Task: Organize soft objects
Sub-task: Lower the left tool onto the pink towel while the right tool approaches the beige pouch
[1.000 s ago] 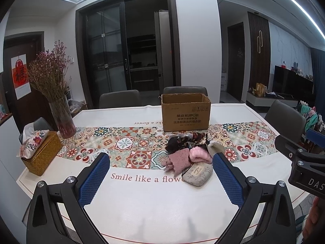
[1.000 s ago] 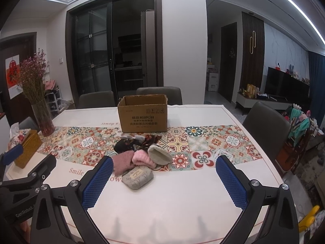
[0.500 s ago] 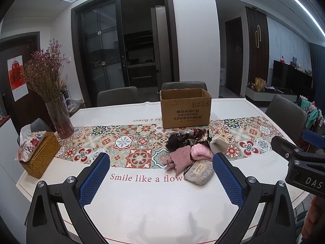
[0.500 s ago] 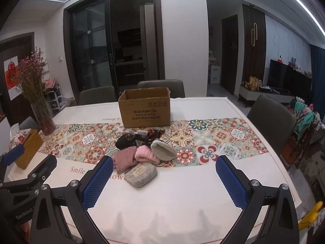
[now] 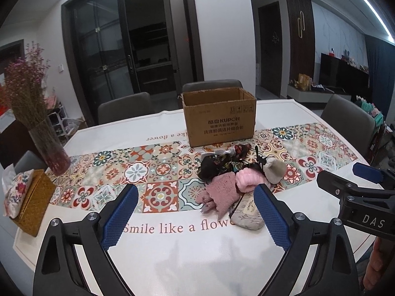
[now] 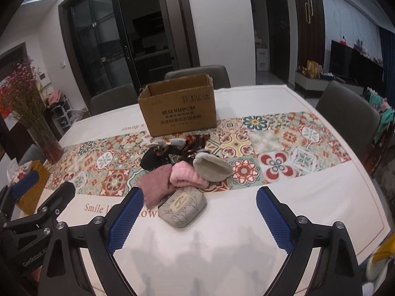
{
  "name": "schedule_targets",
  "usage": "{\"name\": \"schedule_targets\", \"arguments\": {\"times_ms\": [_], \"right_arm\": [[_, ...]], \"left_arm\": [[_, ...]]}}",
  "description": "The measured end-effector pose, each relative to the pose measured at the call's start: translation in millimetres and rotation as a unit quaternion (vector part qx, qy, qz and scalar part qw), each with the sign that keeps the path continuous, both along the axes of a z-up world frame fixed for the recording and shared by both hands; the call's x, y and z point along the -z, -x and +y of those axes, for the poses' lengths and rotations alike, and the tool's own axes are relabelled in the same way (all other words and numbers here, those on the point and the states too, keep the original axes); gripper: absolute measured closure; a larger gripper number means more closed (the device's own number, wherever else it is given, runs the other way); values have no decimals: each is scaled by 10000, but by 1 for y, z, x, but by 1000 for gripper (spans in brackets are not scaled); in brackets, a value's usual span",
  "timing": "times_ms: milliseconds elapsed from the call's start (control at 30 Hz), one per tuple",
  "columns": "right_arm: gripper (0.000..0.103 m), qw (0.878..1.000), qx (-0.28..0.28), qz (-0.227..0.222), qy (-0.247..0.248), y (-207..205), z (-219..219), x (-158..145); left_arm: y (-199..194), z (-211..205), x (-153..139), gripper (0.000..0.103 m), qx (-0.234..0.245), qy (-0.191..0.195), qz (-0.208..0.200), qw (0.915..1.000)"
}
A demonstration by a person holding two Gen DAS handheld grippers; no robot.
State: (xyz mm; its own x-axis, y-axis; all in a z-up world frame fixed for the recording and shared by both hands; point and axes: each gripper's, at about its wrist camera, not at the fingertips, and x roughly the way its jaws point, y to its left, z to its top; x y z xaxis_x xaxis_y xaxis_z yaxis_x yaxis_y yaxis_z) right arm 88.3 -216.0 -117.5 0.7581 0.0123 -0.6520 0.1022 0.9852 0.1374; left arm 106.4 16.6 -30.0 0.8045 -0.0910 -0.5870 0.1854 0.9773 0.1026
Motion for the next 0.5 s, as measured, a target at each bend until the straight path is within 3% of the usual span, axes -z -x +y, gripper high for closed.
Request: {"name": "schedule_targets", "arguments": {"times_ms": [167, 500], "right_arm": [[14, 9992, 114, 352, -128, -29, 3, 24], [31, 9925, 291, 1034, -579, -79, 3, 87]], "left_arm": [[-35, -2, 21, 11, 251, -80, 212, 9994], [-94, -10, 73, 16, 686, -213, 675, 9951]]}}
